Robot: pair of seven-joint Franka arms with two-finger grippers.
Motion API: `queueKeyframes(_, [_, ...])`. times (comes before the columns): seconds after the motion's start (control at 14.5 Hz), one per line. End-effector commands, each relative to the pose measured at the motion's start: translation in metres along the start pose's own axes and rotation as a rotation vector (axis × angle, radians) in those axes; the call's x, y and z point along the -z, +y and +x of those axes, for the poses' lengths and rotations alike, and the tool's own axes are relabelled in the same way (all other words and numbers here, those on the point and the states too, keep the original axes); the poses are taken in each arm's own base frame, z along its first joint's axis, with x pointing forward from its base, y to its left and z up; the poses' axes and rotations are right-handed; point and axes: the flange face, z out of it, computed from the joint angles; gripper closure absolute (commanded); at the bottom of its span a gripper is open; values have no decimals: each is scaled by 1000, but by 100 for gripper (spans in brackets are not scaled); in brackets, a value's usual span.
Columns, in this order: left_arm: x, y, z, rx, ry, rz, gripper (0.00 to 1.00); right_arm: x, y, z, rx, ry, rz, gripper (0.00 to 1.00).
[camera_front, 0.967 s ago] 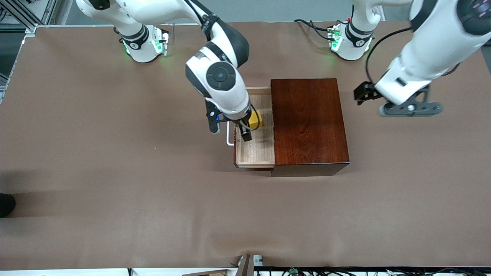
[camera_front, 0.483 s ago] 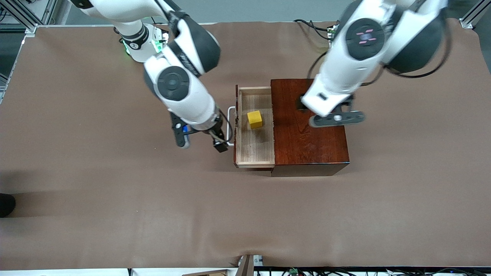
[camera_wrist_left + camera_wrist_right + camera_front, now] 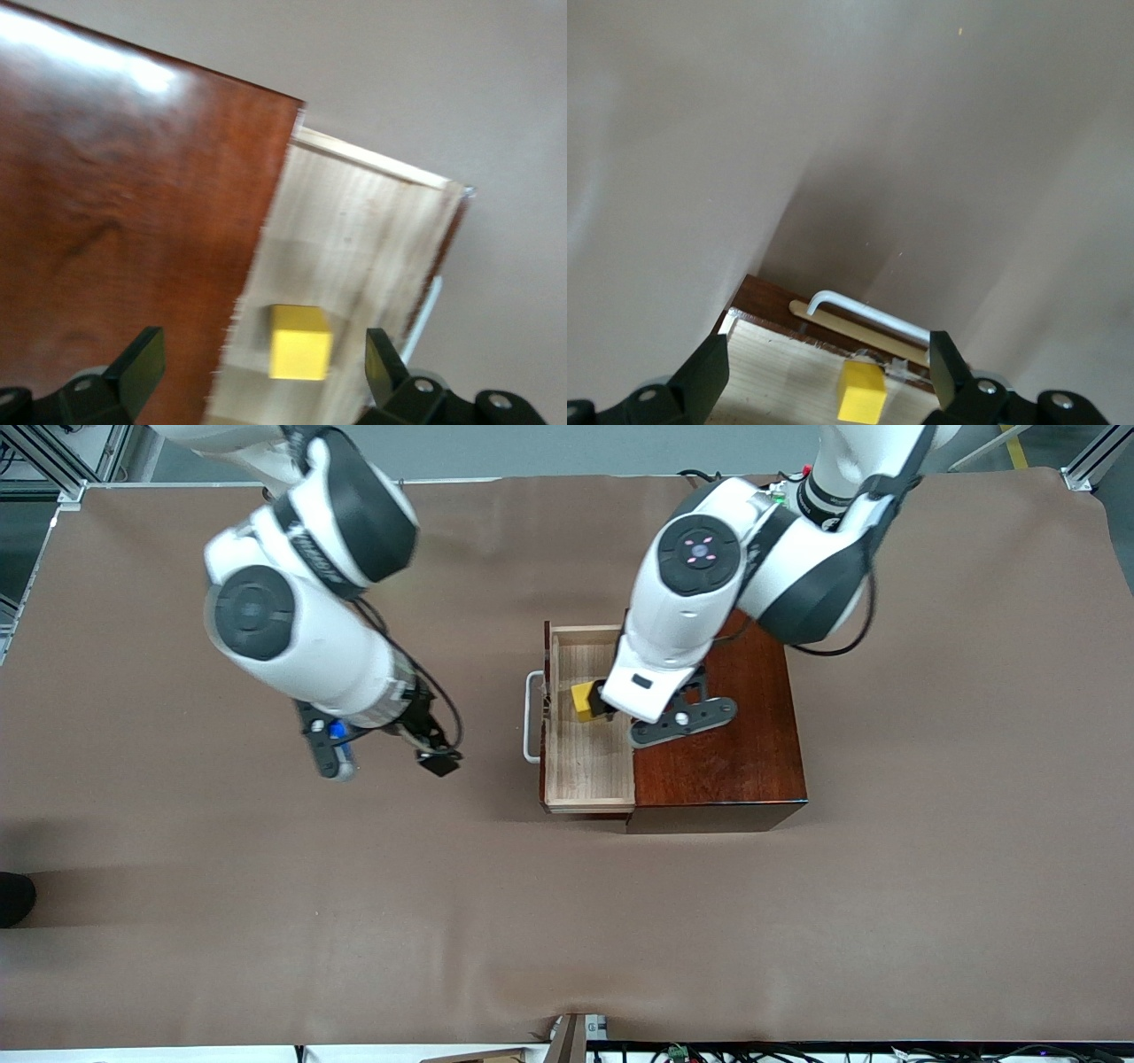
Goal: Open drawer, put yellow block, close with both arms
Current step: 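Withdraw the right gripper while the left gripper reaches the drawer front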
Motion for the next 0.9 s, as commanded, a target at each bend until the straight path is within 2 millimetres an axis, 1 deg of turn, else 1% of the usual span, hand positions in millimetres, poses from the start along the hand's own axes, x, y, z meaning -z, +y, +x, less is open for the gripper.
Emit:
queueKeyframes(0.0, [-10,39,-18,114,26,-60,0,32,15,22,92,-32,-11,0])
queueKeyframes(0.07, [-21,50,-25,173,46,-70,0,40,20,33,121,-33,-18,0])
queueKeyframes(0.14, [-27,61,-33,203,70,-86,0,52,27,42,147,-33,-18,0])
queueKeyframes(0.21, [-38,71,-42,219,92,-92,0,61,33,53,170,-33,-16,0])
queueKeyframes(0.28, [-52,80,-52,239,121,-93,0,70,40,62,195,-39,-17,0])
queueKeyframes(0.35, [-70,92,-65,261,157,-92,0,76,47,71,222,-43,-25,0])
queueKeyframes(0.48, [-83,113,-90,278,215,-109,0,93,61,85,273,-44,-29,0])
queueKeyframes(0.55, [-88,120,-98,307,222,-138,0,98,67,90,307,-46,-36,0])
queueKeyframes(0.69, [-92,132,-107,377,224,-224,0,111,82,107,368,-53,-46,0])
queueKeyframes(0.76, [-100,137,-116,385,223,-238,0,116,89,113,390,-57,-54,0])
queueKeyframes(0.83, [-107,139,-119,386,222,-242,0,121,96,116,414,-60,-64,0])
